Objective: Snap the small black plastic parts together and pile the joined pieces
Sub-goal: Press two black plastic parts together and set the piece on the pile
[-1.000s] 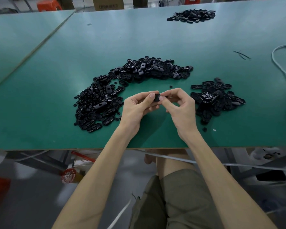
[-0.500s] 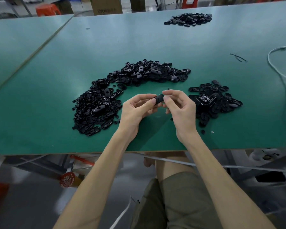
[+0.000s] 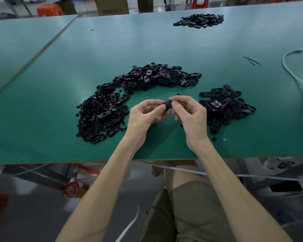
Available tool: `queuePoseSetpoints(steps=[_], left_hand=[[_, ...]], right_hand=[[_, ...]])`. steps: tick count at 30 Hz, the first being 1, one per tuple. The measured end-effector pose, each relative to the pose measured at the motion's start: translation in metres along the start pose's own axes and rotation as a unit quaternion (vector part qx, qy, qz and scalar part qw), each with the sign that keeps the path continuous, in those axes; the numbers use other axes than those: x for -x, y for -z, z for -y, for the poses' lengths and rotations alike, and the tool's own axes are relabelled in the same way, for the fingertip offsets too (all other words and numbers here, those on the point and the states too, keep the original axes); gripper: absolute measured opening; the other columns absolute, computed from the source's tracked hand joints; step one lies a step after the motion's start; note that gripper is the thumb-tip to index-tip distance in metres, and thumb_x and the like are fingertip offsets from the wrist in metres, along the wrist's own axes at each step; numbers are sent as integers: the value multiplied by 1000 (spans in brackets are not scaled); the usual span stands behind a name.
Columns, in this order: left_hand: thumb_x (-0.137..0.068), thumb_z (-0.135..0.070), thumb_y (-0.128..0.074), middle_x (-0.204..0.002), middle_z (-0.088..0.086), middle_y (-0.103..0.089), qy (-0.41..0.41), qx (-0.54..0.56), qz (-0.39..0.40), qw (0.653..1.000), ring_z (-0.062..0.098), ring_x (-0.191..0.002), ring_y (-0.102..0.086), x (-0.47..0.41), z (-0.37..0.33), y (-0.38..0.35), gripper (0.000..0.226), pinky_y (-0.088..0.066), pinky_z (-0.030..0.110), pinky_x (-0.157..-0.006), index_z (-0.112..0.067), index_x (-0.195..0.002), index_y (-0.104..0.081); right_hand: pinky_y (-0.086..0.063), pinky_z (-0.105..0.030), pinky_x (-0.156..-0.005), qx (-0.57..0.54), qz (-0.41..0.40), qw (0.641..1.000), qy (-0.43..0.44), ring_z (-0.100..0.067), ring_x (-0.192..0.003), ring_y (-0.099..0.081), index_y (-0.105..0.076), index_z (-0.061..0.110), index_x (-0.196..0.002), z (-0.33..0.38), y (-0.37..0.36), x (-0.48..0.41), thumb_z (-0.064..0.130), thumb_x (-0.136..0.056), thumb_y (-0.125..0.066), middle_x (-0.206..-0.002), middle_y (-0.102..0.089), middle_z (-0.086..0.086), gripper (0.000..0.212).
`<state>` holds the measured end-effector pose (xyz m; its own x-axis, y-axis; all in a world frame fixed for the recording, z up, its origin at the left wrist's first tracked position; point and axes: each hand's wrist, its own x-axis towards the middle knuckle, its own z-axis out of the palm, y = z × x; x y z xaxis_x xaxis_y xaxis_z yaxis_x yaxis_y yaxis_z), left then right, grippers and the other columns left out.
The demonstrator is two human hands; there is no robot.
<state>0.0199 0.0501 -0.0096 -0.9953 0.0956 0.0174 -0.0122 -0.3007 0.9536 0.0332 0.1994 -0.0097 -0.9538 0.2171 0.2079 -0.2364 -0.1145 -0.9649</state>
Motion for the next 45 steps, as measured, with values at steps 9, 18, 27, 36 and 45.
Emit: queuePoseSetpoints(steps=[9,18,27,36,45], left_hand=[[-96,-4,-69,-109,15,-77,2,-14,14,1000,27,-97,-76,0,-1,0,18,-60,29,-81,-1,-114,-72],[-94,0,-69,-100,14,-78,-4,-24,21,999,27,-94,-77,-1,0,0,13,-60,28,-80,-8,-102,-76],[-92,4,-71,-104,19,-77,-25,-10,21,999,23,-95,-73,-2,4,0,19,-59,31,-87,2,-110,-75],[-92,5,-69,-95,13,-78,-32,-47,13,998,18,-83,-72,-4,7,2,17,-58,26,-82,-3,-104,-77],[-88,11,-65,-82,8,-76,-43,-87,-3,995,17,-73,-68,-6,9,2,20,-55,23,-77,-3,-99,-76]], right_hand=[[-51,-23,-64,-1,-8,1000,0,-13,-78,-69,-79,25,-92,-1,0,-1,7,-94,-70,-92,-78,1,20],[-50,-21,-65,2,8,1000,0,-13,-78,-69,-79,24,-92,-2,1,-1,8,-93,-71,-91,-78,2,18],[-52,-19,-72,5,20,1000,-4,-11,-87,-70,-77,18,-99,-6,2,-1,7,-89,-79,-92,-78,2,14],[-54,-21,-69,-15,26,999,-11,-15,-79,-72,-77,16,-93,-6,1,-2,2,-86,-81,-86,-78,-1,16],[-57,-23,-70,-12,39,999,-17,-24,-72,-76,-77,11,-92,-7,0,-3,0,-83,-82,-81,-78,-7,15]])
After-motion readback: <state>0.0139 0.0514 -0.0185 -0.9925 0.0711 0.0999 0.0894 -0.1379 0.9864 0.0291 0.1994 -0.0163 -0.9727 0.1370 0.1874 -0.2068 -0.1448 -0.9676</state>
